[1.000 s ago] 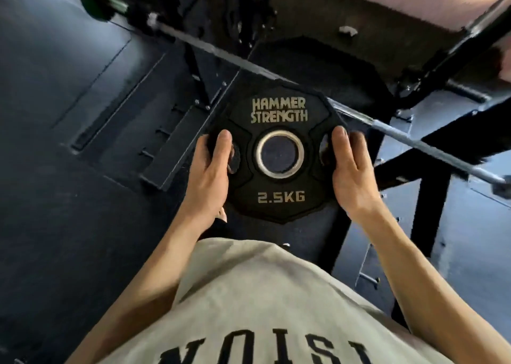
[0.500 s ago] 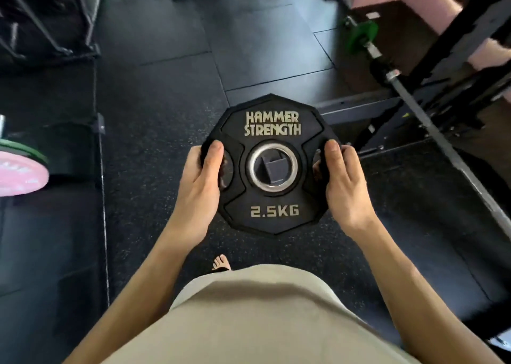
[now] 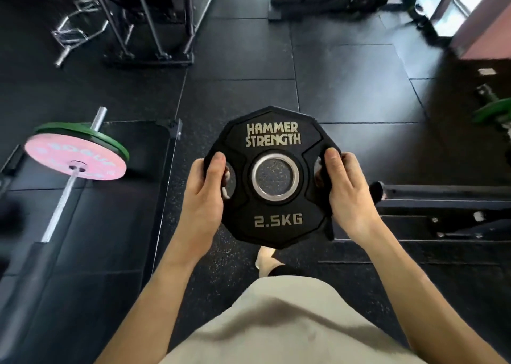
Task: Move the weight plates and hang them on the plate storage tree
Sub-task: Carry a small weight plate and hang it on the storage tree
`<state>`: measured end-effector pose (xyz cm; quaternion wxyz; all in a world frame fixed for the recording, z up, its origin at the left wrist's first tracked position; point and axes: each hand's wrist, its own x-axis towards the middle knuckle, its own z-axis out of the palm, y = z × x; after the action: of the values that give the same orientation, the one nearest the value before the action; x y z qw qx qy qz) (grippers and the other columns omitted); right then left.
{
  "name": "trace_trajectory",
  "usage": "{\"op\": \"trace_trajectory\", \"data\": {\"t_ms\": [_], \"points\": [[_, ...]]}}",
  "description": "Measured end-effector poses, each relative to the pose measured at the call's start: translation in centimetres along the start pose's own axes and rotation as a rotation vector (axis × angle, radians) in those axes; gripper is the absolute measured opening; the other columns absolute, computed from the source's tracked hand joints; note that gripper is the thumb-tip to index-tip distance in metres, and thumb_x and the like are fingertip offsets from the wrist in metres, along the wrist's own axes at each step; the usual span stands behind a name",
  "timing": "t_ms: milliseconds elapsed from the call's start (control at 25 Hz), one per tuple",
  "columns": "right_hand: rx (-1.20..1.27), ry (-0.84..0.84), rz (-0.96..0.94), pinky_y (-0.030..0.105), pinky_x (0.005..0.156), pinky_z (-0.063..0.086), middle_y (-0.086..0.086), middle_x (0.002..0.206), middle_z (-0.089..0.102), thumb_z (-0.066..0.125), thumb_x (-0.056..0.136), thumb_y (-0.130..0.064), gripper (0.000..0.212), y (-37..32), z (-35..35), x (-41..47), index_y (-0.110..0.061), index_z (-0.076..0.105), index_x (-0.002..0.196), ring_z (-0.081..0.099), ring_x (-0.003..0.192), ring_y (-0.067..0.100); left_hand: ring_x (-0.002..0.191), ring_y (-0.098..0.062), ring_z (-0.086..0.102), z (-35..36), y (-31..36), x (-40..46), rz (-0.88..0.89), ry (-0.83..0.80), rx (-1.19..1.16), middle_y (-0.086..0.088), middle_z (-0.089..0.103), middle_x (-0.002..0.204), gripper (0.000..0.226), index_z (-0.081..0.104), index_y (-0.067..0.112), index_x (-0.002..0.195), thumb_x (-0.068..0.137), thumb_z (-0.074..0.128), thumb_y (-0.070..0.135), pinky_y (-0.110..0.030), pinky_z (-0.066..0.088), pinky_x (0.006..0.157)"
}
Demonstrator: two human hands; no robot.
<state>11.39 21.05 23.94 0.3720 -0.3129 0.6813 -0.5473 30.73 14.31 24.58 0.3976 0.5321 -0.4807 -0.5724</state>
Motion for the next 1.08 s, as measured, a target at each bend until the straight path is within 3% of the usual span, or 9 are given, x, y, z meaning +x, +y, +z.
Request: {"op": "trace_trajectory", "data": {"t_ms": [400,560,720,920,1080], "points": [[0.033,0.047,-0.030,0.026,0.066,0.042,-0.002,0.077,0.050,0.040,0.101,-0.043,0.034,-4.3,2.1,26.4,-0.013,0.046,0.088,0.047,0.069,0.008,0.064,-0.005,0.047,9.4,6.6,25.1,0.053,-0.052,0.043,0.004,0.052,0.076,0.029,0.054,0.020,0.082,0.099,0.048,0.042,-0.020,0.042,0.063],[0.033,0.092,-0.006,0.026,0.068,0.043,0.002,0.082,0.053,0.039,0.102,-0.043,0.042,-6.1,0.9,36.7,-0.003,0.050,0.102,0.048,0.073,0.011,0.067,-0.007,0.046,14.8,9.6,34.9,0.044,-0.107,0.072,0.001,0.052,0.079,0.030,0.053,0.018,0.084,0.100,0.047,0.042,-0.023,0.042,0.067],[0.051,0.183,-0.020,0.028,0.069,0.042,0.001,0.078,0.053,0.039,0.103,-0.041,0.042,-7.0,-0.2,47.0,0.000,0.049,0.103,0.048,0.071,0.011,0.064,-0.004,0.048,20.7,11.5,45.3,0.080,-0.176,0.101,0.004,0.053,0.077,0.030,0.053,0.018,0.084,0.100,0.046,0.042,-0.020,0.043,0.065],[0.045,0.348,-0.021,0.028,0.067,0.041,-0.005,0.072,0.053,0.036,0.103,-0.040,0.039,-9.7,-1.8,60.6,-0.005,0.047,0.094,0.048,0.067,0.009,0.062,-0.005,0.047,29.1,15.3,60.2,0.171,-0.335,0.209,-0.001,0.052,0.076,0.038,0.053,0.007,0.091,0.102,0.041,0.042,-0.008,0.041,0.059],[0.044,0.480,-0.003,0.028,0.070,0.042,-0.011,0.069,0.054,0.036,0.103,-0.041,0.035,-11.8,-4.7,69.8,-0.011,0.047,0.091,0.049,0.067,0.006,0.059,-0.001,0.046,37.0,18.6,69.6,0.194,-0.506,0.256,0.003,0.051,0.073,0.037,0.051,0.015,0.085,0.101,0.039,0.047,-0.008,0.041,0.059]]}}
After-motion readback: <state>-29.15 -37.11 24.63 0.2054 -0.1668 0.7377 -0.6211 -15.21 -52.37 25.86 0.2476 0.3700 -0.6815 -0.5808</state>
